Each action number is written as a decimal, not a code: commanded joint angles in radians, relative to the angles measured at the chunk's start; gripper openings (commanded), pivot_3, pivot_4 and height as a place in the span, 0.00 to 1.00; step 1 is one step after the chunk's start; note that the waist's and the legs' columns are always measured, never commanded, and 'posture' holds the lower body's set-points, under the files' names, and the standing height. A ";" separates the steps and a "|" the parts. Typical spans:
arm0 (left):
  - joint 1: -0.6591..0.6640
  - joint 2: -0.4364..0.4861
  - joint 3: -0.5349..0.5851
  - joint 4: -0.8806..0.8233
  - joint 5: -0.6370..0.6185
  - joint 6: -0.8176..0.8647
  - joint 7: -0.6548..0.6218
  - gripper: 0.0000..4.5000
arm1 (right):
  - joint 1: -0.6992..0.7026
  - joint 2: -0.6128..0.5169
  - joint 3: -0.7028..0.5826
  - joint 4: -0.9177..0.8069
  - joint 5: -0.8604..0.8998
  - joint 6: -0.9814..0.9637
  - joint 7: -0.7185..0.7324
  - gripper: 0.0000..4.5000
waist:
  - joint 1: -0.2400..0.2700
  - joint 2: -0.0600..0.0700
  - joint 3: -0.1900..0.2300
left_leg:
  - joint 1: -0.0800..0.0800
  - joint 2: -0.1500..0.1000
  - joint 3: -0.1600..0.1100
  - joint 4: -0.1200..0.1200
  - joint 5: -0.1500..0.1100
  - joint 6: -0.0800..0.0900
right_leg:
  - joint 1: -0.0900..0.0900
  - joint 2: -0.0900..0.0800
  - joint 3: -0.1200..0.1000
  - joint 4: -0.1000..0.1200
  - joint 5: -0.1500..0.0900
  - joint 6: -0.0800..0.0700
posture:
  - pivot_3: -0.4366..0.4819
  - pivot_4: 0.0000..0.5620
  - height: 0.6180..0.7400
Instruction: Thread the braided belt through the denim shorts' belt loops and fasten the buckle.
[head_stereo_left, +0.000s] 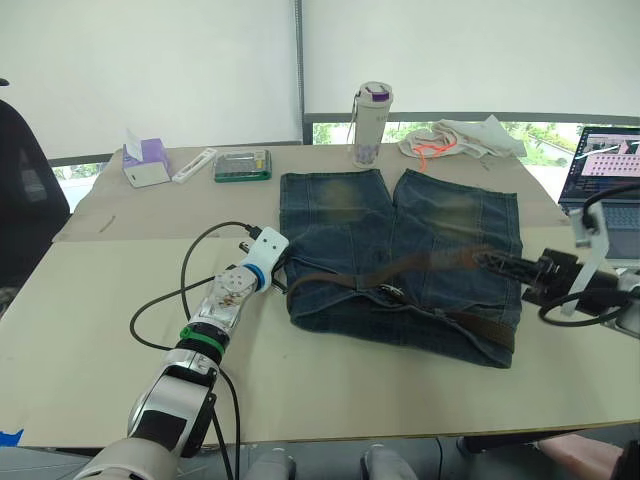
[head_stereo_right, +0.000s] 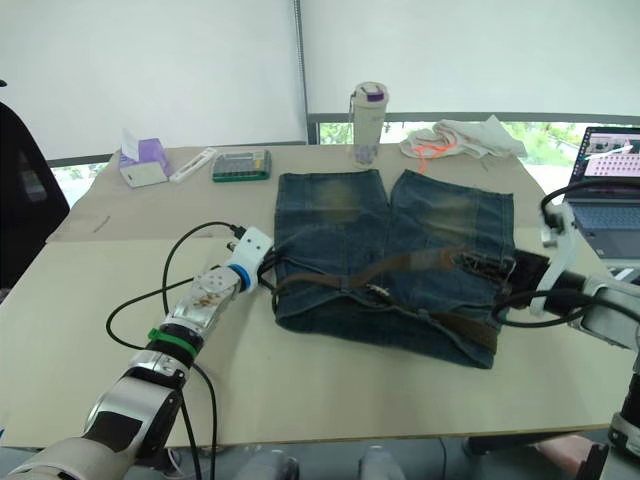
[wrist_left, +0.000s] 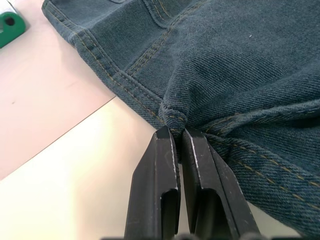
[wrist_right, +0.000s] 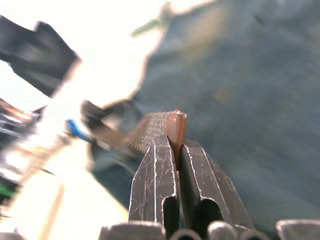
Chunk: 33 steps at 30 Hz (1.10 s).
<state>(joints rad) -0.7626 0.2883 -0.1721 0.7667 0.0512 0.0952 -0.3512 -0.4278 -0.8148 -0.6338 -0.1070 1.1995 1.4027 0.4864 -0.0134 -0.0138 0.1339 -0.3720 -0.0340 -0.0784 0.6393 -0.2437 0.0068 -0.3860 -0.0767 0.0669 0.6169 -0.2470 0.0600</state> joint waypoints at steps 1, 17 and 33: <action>-0.009 0.025 0.020 0.049 0.027 -0.015 0.014 0.01 | -0.020 -0.026 -0.095 0.015 0.160 0.042 -0.030 0.00 | 0.001 0.000 0.000 | 0.000 0.000 0.000 0.000 0.000 0.000 | 0.000 0.000 0.000 0.000 0.000 0.000 | 0.48 0.27 1.00; 0.006 0.001 0.126 -0.044 -0.114 -0.137 -0.170 0.01 | 0.044 0.129 0.196 -0.082 0.716 -0.347 -0.639 0.00 | -0.001 -0.001 0.000 | -0.002 0.001 0.000 0.000 0.000 0.000 | -0.002 -0.001 0.001 0.003 0.000 0.000 | 0.48 0.27 1.00; 0.088 -0.022 0.339 -0.655 -0.502 0.163 -0.198 0.96 | 0.030 0.239 0.359 -0.134 0.744 -0.555 -0.791 0.00 | -0.001 -0.001 0.000 | -0.001 0.003 -0.001 0.000 0.000 0.000 | -0.002 0.000 0.001 0.006 0.000 0.000 | 0.48 0.27 1.00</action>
<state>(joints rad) -0.6667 0.2872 0.1524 0.2157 -0.3585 0.1739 -0.5634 -0.3662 -0.5788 -0.2745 -0.2010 1.9287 0.8815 -0.2997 -0.0140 -0.0148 0.1336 -0.3727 -0.0312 -0.0794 0.6396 -0.2435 0.0073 -0.3880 -0.0768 0.0678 0.6226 -0.2472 0.0601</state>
